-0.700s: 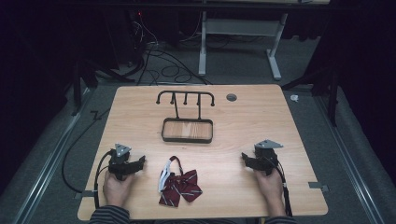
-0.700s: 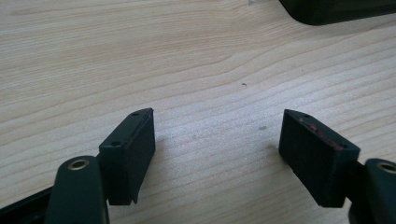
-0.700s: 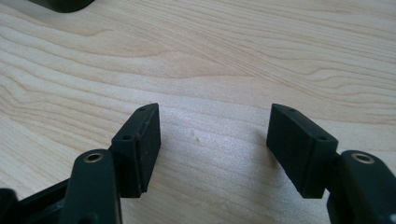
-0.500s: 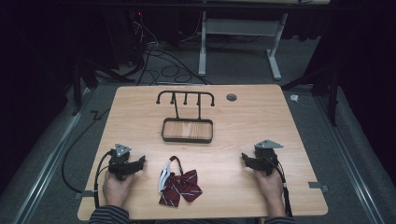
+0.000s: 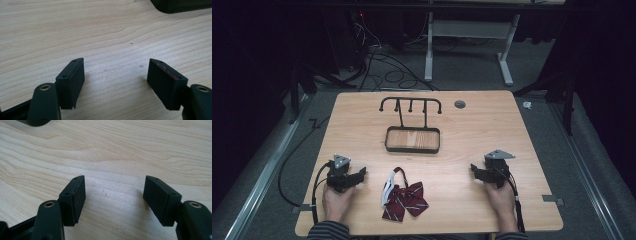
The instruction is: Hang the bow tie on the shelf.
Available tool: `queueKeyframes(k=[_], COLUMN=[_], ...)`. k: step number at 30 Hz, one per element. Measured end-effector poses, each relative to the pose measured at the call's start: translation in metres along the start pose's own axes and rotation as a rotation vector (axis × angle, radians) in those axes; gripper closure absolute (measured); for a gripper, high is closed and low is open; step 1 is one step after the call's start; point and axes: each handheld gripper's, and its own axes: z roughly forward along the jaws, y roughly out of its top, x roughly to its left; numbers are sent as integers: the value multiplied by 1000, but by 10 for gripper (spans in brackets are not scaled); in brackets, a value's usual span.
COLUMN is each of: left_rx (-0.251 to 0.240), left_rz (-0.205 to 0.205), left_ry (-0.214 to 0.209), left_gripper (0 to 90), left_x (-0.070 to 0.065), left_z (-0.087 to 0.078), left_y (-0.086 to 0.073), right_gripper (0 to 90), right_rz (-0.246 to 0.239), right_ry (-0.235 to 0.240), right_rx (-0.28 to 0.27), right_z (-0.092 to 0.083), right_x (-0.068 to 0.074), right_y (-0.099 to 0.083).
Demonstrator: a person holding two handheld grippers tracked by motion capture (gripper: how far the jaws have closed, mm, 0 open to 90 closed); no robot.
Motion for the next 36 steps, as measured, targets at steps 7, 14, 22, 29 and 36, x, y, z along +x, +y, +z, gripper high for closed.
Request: queueKeyframes(k=[7, 14, 22, 29, 36], left_rx=[23, 33, -8, -8, -14], left_rz=[-17, -2, -12, 49, 114], left_ry=[-10, -55, -120, -184, -225], left_gripper=[349, 378, 453, 427, 451], left_x=[1, -2, -2, -16, -32], left_z=[-1, -7, -18, -23, -26], left_y=[4, 4, 9, 19, 31], right_gripper=[359, 359, 359, 358, 359], right_rz=[0, -1, 0, 0, 3], right_ry=[0, 0, 0, 0, 2], right_rx=[0, -1, 0, 0, -1], right_z=[0, 0, 0, 0, 0], right_x=[0, 0, 0, 0, 0], right_y=[0, 0, 0, 0, 0])
